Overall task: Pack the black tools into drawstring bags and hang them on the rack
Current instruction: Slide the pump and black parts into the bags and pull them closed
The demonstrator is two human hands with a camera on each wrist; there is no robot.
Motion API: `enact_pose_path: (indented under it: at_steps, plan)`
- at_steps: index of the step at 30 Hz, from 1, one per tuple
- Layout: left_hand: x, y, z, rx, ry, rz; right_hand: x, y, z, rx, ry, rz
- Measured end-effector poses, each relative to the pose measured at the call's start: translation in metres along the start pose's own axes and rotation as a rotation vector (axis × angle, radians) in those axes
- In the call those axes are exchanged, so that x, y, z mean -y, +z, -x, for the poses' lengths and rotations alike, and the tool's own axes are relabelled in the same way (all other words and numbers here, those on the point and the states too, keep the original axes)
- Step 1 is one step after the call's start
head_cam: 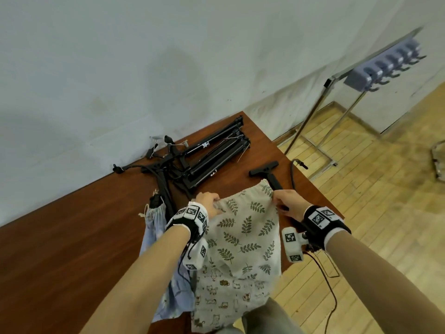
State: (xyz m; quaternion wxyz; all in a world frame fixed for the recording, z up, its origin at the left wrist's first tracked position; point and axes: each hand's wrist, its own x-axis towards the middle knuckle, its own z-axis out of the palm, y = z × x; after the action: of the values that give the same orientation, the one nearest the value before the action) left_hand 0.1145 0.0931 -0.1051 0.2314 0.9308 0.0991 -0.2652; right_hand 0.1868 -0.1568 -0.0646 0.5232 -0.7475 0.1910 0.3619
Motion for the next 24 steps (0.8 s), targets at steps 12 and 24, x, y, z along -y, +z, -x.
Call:
enact_pose_path:
  at_steps: [12,24]
  plan:
    - [-0.001,-0.023,0.009,-0.333,-0.124,0.162,-0.031,-0.050,-0.059,-0.333,0.073,0.684]
    - [-0.032,-0.020,-0.003,-0.281,-0.028,0.350,-0.026,-0.032,-0.064,-0.210,-0.065,0.521]
